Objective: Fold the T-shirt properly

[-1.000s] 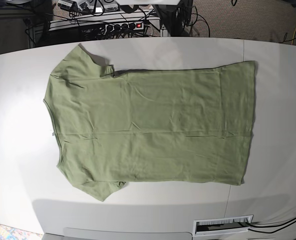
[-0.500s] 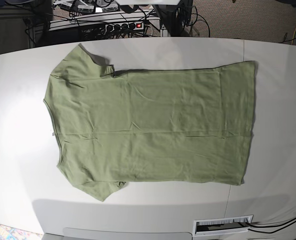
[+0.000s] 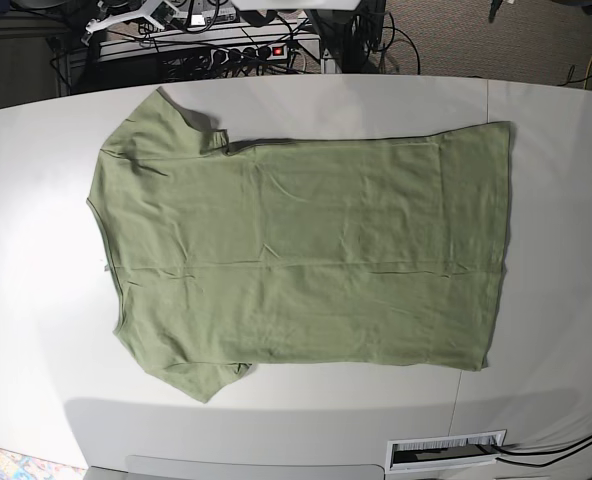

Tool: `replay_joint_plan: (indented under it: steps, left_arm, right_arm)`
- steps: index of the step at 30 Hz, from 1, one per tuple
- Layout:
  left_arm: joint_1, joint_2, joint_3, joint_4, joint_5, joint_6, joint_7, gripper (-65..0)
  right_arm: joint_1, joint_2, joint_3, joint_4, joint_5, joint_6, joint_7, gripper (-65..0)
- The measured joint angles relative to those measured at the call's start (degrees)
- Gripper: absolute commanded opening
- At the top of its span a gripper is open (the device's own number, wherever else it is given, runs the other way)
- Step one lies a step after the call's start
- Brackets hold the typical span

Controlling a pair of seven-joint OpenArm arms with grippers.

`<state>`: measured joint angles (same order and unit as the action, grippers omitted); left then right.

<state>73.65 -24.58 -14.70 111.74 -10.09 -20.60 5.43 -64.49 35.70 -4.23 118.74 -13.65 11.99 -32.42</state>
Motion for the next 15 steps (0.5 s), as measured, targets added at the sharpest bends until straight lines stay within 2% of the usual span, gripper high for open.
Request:
replay_joint_plan:
  steps: [8,12,15]
  left_arm:
    - [0.1,0.0,-0.2,9.1,7.0,0.0,4.9,-65.0]
    - [0.1,0.0,-0.4,12.7,12.3,3.1,5.2,-65.0]
    - [0.2,0.0,-0.4,15.1,15.8,3.7,7.0,-65.0]
  right_arm:
    - [-0.6,0.0,0.3,7.3,-1.2,0.1,-3.0,-65.0]
    - [-0.6,0.0,0.3,8.5,-4.4,0.1,-3.4,-65.0]
    - [-0.6,0.0,0.3,8.9,-5.6,0.1,-3.7,-65.0]
